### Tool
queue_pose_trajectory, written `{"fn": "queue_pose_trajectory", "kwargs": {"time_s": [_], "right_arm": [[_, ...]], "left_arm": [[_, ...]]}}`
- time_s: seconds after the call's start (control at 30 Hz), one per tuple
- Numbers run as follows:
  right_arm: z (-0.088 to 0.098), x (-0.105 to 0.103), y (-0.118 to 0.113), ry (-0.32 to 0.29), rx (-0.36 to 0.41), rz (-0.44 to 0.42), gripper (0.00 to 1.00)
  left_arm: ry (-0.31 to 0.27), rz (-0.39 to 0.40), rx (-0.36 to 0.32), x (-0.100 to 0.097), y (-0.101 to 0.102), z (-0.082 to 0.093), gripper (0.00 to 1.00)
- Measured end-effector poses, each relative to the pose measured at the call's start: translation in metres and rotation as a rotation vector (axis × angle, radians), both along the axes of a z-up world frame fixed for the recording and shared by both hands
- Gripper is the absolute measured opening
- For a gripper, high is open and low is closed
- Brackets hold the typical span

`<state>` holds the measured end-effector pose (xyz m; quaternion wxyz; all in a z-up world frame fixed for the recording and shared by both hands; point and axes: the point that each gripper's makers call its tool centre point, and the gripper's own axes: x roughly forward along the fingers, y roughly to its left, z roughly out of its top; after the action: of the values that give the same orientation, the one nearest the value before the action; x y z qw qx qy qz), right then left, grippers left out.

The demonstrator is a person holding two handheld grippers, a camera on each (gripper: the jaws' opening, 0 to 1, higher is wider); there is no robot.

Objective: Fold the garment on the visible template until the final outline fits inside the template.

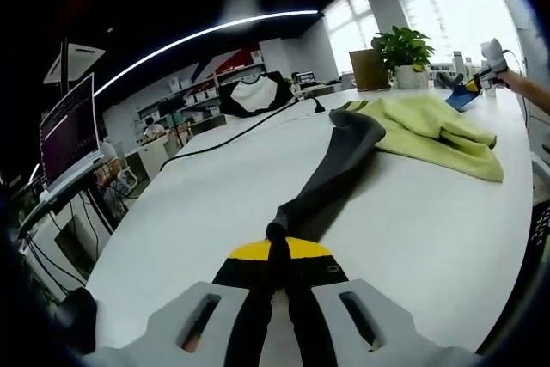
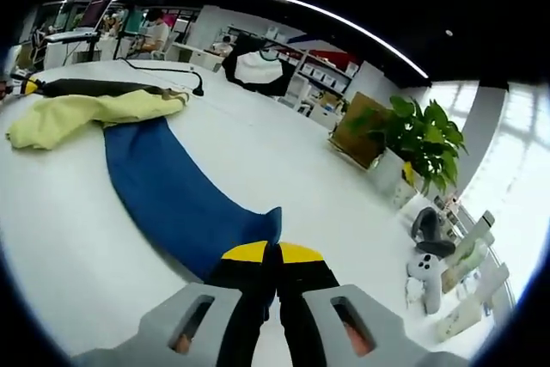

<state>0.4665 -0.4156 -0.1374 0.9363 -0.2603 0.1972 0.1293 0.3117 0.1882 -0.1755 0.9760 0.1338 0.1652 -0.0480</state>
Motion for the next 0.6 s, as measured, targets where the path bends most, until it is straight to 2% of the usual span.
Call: {"fn": "queue_pose_trajectory", "kwargs": {"time_s": [0.37, 0.47, 0.57, 0.6], "right_arm": [[-0.009, 0.015, -0.01, 0.026, 0.027, -0.01, 0.0], [-0.01, 0.018, -0.011, 0.036, 0.07, -0.005, 0.0], [-0.009, 0.021, -0.015, 0.051, 0.171, -0.035, 0.0], [-0.009, 0.022, -0.017, 0.053, 0.173, -0.037, 0.0]], "left_arm": [[0.0, -0.001, -0.007, 0.001, 0.0, 0.0, 0.03], [-0.002, 0.002, -0.005, 0.001, -0.001, 0.0, 0.03], [-0.004, 0.001, -0.005, 0.002, -0.001, 0.0, 0.03], [-0.004, 0.001, -0.005, 0.002, -0.001, 0.0, 0.03]]}}
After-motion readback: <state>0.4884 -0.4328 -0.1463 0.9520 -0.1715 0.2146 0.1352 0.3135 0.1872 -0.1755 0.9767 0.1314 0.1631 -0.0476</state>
